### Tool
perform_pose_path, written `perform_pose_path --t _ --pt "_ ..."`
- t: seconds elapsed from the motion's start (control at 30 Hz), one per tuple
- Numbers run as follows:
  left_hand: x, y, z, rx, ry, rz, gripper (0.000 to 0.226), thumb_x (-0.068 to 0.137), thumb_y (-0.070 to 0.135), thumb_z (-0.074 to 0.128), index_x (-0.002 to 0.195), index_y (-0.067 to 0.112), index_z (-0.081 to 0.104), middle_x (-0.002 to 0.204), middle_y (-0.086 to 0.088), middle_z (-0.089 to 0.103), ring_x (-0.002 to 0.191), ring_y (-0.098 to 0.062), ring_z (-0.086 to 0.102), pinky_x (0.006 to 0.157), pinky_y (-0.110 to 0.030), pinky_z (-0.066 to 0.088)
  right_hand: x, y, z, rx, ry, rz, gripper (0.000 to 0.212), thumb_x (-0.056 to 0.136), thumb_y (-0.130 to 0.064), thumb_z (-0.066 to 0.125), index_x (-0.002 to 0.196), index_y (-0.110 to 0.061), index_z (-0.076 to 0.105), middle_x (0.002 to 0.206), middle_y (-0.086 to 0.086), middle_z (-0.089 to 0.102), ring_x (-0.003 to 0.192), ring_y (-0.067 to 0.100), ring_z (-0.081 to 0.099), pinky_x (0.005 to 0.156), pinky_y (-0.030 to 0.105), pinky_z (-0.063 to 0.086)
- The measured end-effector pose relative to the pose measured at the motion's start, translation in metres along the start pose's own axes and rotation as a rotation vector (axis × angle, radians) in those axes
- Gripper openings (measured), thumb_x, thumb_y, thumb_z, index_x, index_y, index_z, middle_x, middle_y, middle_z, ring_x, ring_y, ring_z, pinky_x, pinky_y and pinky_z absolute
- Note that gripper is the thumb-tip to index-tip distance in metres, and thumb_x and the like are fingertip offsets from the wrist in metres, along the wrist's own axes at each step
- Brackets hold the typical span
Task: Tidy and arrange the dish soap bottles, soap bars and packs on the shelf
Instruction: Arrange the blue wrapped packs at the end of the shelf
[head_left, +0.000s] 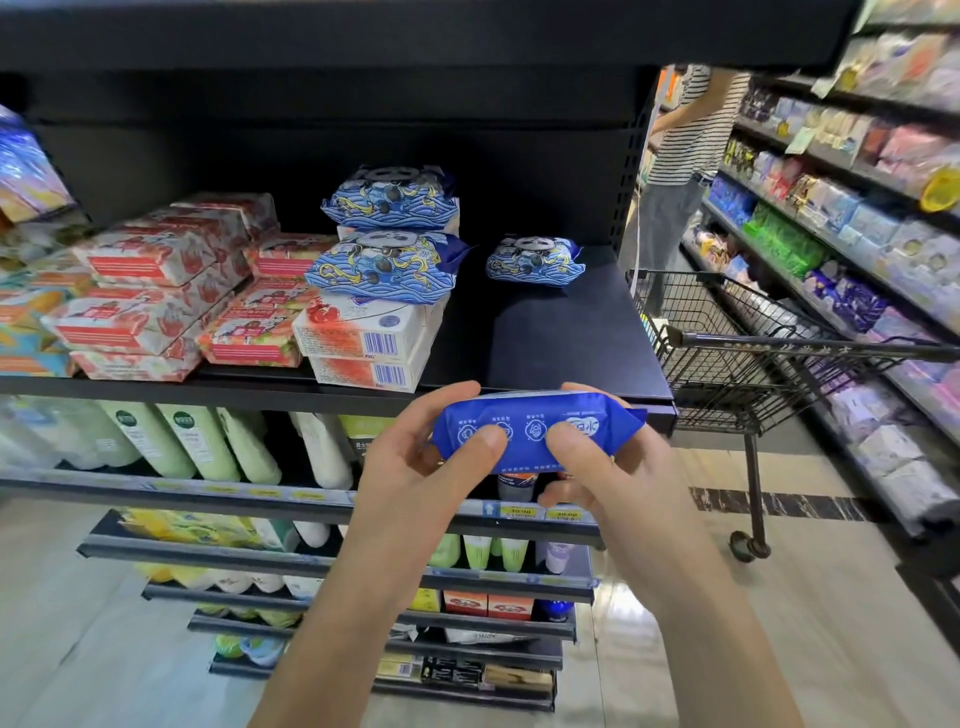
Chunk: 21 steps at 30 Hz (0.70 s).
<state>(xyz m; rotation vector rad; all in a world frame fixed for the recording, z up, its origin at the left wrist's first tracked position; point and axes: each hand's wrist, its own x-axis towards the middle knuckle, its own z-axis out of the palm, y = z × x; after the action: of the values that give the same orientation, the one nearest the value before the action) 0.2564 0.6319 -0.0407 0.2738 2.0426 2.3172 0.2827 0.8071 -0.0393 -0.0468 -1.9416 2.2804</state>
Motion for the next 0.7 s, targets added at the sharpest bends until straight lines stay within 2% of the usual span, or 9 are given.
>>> perform_pose_path --t 0.17,0.23,0.33,0.43,0.5,0.57,0.7 --pt "-0.002 0.001 -0.002 -0.016 0.008 0.013 0.056 0.068 0.044 0.080 0.123 0.037 0.070 0.118 0.002 0.075 0.111 -0.016 0.070 0.089 -0.022 0.055 -0.001 0.002 0.002 0.069 0.013 -0.016 0.072 0.064 -0.043 0.084 0.129 -0.022 0.061 0.114 0.008 0.075 0.105 0.030 0.073 0.081 0.043 0.061" --pt "-0.003 0.003 -0.002 -0.020 0.000 0.011 0.058 0.073 0.034 0.083 0.128 0.034 0.067 0.124 0.006 0.073 0.115 -0.014 0.069 0.090 -0.020 0.055 -0.001 0.004 0.001 0.099 0.011 -0.026 0.074 0.064 -0.039 0.086 0.132 -0.023 0.060 0.115 0.009 0.075 0.107 0.031 0.073 0.085 0.043 0.060" --pt "-0.004 0.005 -0.002 -0.021 -0.005 0.006 0.063 0.078 0.023 0.086 0.136 0.030 0.062 0.130 0.013 0.070 0.122 -0.011 0.065 0.093 -0.017 0.053 -0.001 0.005 0.000 0.127 -0.017 -0.047 0.077 0.066 -0.031 0.089 0.136 -0.026 0.059 0.117 0.013 0.074 0.108 0.031 0.073 0.084 0.033 0.060" --pt "-0.004 0.005 -0.006 -0.056 -0.004 -0.004 0.073 0.075 0.043 0.081 0.143 0.033 0.056 0.139 0.014 0.064 0.130 -0.010 0.059 0.104 -0.027 0.052 -0.001 0.006 -0.002 0.151 -0.022 -0.072 0.077 0.069 -0.022 0.089 0.139 -0.028 0.058 0.123 0.011 0.071 0.113 0.030 0.070 0.085 0.031 0.060" --pt "-0.005 0.006 -0.006 -0.104 -0.001 -0.039 0.084 0.070 0.056 0.074 0.146 0.029 0.051 0.139 0.007 0.065 0.129 -0.012 0.061 0.107 -0.035 0.049 -0.002 0.005 -0.005 0.123 -0.031 -0.112 0.082 0.067 -0.028 0.093 0.141 -0.032 0.057 0.127 0.005 0.070 0.117 0.028 0.068 0.086 0.034 0.060" --pt "-0.005 0.008 -0.006 -0.131 0.016 -0.084 0.085 0.075 0.062 0.066 0.147 0.021 0.049 0.136 0.002 0.068 0.124 -0.014 0.065 0.104 -0.039 0.051 -0.005 0.002 -0.008 0.078 -0.051 -0.155 0.085 0.067 -0.034 0.094 0.142 -0.038 0.055 0.129 0.001 0.068 0.120 0.026 0.066 0.086 0.034 0.061" --pt "-0.009 0.013 -0.003 -0.151 -0.016 -0.167 0.083 0.084 0.073 0.062 0.139 0.010 0.057 0.133 -0.008 0.068 0.118 -0.024 0.069 0.095 -0.039 0.059 -0.009 -0.001 -0.014 -0.011 -0.116 -0.225 0.080 0.076 -0.011 0.076 0.147 -0.032 0.046 0.126 -0.009 0.068 0.117 0.016 0.067 0.086 0.028 0.060"
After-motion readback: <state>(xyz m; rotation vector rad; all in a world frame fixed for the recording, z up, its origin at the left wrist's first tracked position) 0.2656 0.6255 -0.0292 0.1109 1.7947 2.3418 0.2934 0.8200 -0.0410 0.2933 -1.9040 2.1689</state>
